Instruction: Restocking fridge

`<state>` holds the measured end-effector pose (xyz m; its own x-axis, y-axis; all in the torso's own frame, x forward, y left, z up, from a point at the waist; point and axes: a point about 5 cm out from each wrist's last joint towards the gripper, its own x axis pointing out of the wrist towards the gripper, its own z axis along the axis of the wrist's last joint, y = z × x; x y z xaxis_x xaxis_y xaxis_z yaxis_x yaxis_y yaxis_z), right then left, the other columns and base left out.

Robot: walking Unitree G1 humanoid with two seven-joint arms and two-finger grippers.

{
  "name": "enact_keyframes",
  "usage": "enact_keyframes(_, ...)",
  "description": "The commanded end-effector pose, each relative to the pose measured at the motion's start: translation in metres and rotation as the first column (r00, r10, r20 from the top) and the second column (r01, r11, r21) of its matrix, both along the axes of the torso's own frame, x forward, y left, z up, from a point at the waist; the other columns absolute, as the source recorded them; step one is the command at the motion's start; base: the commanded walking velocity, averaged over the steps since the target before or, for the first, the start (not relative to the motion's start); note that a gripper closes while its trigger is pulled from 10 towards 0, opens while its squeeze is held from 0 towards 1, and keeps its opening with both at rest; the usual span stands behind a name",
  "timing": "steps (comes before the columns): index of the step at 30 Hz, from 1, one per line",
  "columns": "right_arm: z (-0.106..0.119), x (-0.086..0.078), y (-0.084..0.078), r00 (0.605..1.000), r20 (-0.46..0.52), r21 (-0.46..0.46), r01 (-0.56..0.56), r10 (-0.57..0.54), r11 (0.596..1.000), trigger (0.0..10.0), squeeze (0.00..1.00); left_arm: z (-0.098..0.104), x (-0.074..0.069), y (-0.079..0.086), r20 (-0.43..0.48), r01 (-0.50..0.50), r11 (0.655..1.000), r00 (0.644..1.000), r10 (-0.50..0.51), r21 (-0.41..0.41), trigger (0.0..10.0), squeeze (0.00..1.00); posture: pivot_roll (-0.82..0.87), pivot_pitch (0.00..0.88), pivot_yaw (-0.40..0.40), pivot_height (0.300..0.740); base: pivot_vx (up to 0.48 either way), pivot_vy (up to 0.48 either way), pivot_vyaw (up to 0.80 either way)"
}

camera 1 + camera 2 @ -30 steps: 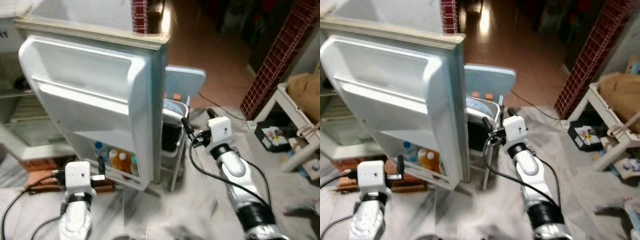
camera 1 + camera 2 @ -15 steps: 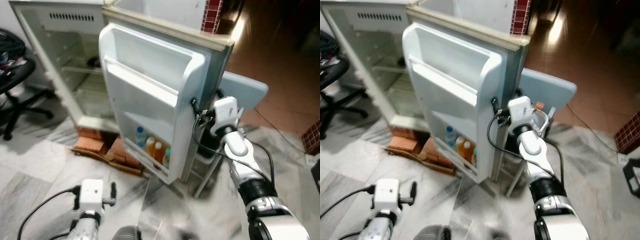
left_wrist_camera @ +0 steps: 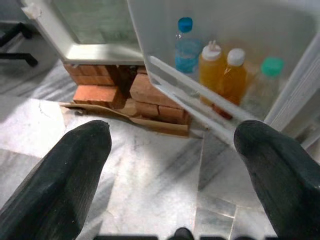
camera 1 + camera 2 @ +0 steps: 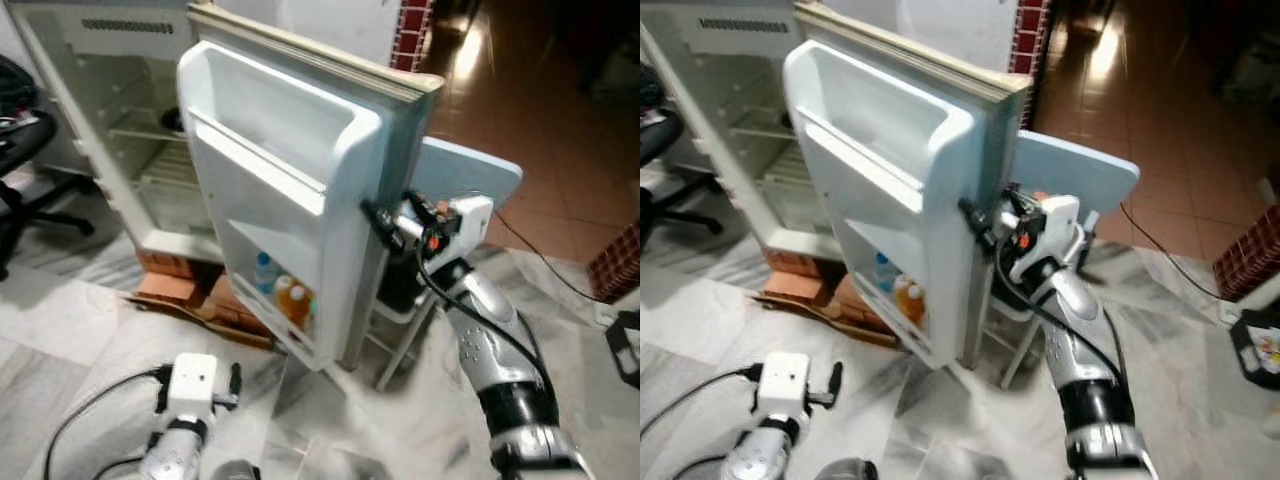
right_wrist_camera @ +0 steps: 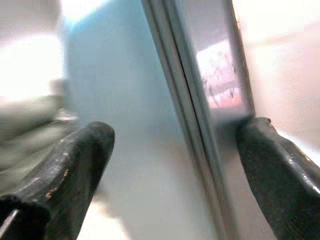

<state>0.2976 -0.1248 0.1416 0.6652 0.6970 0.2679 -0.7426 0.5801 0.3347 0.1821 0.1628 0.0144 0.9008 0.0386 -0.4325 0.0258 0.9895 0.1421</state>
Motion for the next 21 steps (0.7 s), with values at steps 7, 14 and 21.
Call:
enact_keyframes(7,-0.008,-0.033,0.004,0.911,0.004,-0.2,-0.403,0.412,0.893,10.0,0.0,0.0,0.0,-0.001,-0.003,-0.001,1.0,1.0,0.001,0.003,10.0,0.0,0.04,0.044,-0.021,0.74,0.0,0.0,0.0)
enact_keyframes(14,-0.052,-0.051,-0.014,0.87,-0.145,-0.471,-0.48,0.472,0.74,10.0,0.0,-0.001,0.0,0.0,-0.011,0.007,1.0,1.0,-0.007,0.006,10.0,0.0,0.04,0.04,-0.019,0.74,0.0,0.0,0.0)
enact_keyframes(21,-0.064,-0.021,-0.02,0.987,-0.1,-0.542,-0.162,0.128,0.825,10.0,0.0,0.01,0.01,-0.001,0.081,0.028,0.999,0.996,-0.03,0.028,10.0,0.0,0.04,0.038,-0.014,0.74,0.0,0.0,0.0)
